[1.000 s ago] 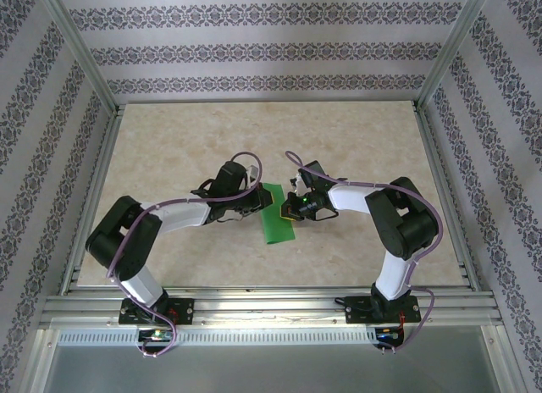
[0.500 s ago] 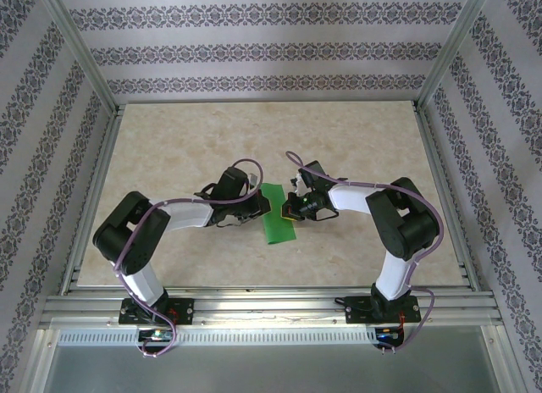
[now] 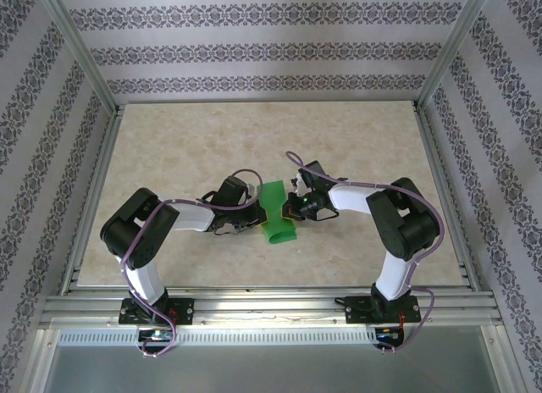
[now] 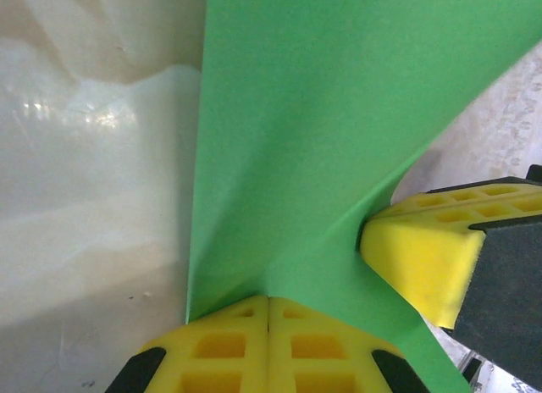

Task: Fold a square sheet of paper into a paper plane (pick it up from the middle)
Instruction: First fold the square sheet of paper in half at the center of the table.

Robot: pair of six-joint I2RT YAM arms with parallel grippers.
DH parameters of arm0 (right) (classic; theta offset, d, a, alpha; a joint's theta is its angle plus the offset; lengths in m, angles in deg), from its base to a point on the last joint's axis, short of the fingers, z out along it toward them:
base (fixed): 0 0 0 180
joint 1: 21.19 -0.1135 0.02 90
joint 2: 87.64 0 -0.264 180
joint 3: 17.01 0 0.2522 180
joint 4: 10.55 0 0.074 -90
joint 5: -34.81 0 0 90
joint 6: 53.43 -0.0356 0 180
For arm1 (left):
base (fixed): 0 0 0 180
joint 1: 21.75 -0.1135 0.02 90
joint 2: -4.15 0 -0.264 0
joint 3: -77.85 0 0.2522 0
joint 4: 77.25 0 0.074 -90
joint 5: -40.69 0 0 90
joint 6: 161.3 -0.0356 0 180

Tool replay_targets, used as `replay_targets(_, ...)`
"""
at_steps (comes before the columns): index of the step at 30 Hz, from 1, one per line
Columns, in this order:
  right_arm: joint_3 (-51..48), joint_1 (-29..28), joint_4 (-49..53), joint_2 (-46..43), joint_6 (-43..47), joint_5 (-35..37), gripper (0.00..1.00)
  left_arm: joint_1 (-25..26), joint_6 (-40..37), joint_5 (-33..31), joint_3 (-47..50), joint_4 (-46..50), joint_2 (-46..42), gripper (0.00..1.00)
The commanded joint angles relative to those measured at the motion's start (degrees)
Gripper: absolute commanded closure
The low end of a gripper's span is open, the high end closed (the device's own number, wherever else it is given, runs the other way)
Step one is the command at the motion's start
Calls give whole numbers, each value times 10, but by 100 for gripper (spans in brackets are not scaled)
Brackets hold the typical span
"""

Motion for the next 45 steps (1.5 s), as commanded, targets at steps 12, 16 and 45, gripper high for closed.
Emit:
replay_targets(12,-27,-3,71,15,-5,71,100,11,25,22,-22,46,-43,100)
replay_targets(16,-28,-3,73,14,-5,72,100,16,40,32,-8,18,-21,100)
replay_targets(45,-31,-3,71,16,-6,73,100,38,73,44,1,14,-36,100)
